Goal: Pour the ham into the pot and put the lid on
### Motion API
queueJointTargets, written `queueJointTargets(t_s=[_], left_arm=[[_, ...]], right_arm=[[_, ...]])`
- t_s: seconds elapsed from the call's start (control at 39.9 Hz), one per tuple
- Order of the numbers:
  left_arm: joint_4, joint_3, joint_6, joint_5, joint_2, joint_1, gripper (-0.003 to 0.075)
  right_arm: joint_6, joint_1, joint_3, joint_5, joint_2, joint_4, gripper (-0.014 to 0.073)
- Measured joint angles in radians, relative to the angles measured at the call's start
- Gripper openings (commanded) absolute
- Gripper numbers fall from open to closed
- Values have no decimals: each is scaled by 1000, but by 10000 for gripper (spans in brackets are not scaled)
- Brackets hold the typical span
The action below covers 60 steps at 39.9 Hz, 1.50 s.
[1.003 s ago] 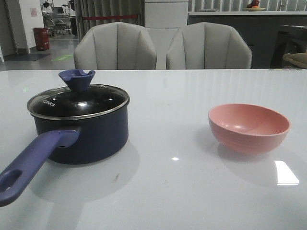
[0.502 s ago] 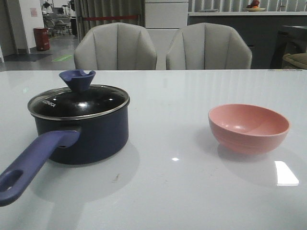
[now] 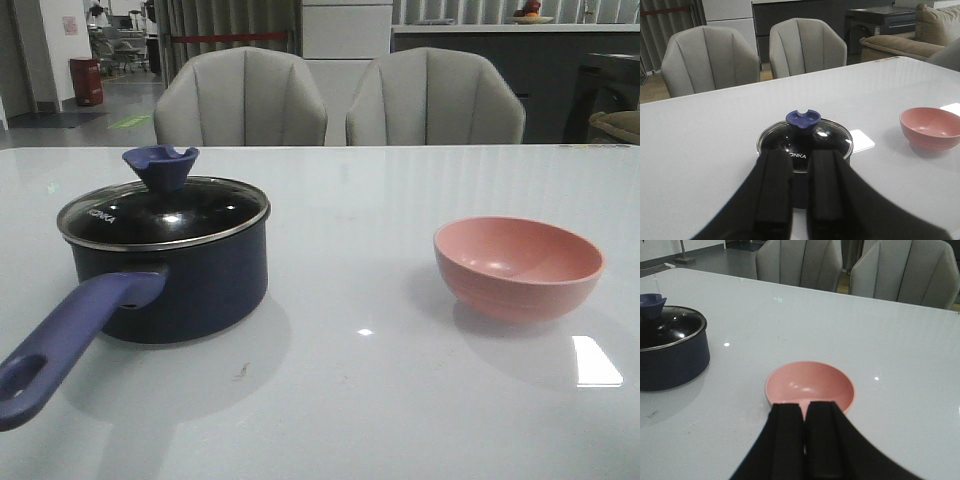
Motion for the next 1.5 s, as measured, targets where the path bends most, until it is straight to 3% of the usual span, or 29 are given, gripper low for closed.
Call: queueJointTargets(t_s=[0.58, 0.78, 1.0, 1.25, 1.5], left_arm=[[18, 29, 0, -47, 0, 10, 113], [26, 148, 0, -172, 0, 132, 113], [28, 288, -95, -247, 0, 302, 113], [30, 358, -121, -413, -22, 362, 113], [30, 358, -121, -434, -30, 368, 113]], right_arm=[[0, 0, 0, 0, 0, 0, 146], [0, 0, 0, 0, 0, 0, 146], [0, 0, 0, 0, 0, 0, 146], [0, 0, 0, 0, 0, 0, 146], [0, 0, 0, 0, 0, 0, 146]])
